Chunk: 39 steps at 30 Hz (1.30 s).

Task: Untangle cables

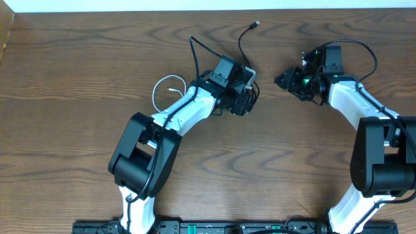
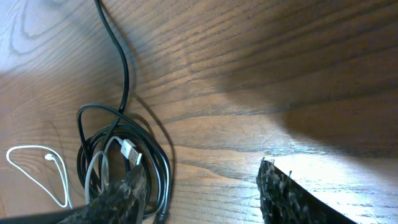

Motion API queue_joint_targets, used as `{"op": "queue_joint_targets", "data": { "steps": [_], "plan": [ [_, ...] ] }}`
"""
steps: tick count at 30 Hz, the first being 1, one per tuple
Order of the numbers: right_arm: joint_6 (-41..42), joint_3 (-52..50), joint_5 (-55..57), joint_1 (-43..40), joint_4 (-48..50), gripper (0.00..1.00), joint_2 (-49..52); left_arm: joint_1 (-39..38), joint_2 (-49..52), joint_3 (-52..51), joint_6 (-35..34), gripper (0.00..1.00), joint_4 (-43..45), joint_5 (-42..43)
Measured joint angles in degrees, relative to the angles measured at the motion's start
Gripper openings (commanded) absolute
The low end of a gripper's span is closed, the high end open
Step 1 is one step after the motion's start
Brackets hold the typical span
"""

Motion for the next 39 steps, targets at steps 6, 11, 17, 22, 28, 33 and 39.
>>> {"op": "queue_joint_targets", "data": {
  "steps": [6, 11, 17, 22, 28, 33, 39],
  "plan": [
    [0.0, 0.0, 0.0, 0.0, 0.0, 0.54, 0.0, 0.0, 2.0, 0.0, -2.3, 0.19, 2.5, -3.7],
    [-0.2, 0.0, 0.0, 0.0, -0.3, 0.54, 0.0, 0.0, 2.4, 0.0, -3.3, 0.07, 2.6, -4.8],
    [-0.4, 0.0, 0.0, 0.3, -0.3, 0.54, 0.0, 0.1, -0.3, 0.0, -8.4, 0.08, 1.3, -5.1],
    [-0.4, 0.0, -0.3, 1.6, 0.7, 0.53, 0.0, 0.3, -11.9, 0.0, -10.9, 0.08, 1.1, -5.1],
    [-1.0, 0.0, -2.7, 3.9, 3.9, 0.53, 0.0, 0.3, -24.9, 0.1, -11.8, 0.08, 0.8, -5.2],
    [-1.5, 0.0, -4.4, 5.4, 4.7, 0.52, 0.0, 0.3, -27.3, 0.1, -12.0, 0.08, 0.2, -5.2],
    [-2.5, 0.0, -5.9, 5.7, 4.8, 0.52, 0.0, 0.3, -27.0, 0.1, -12.0, 0.08, -1.9, -5.2]
  ]
}}
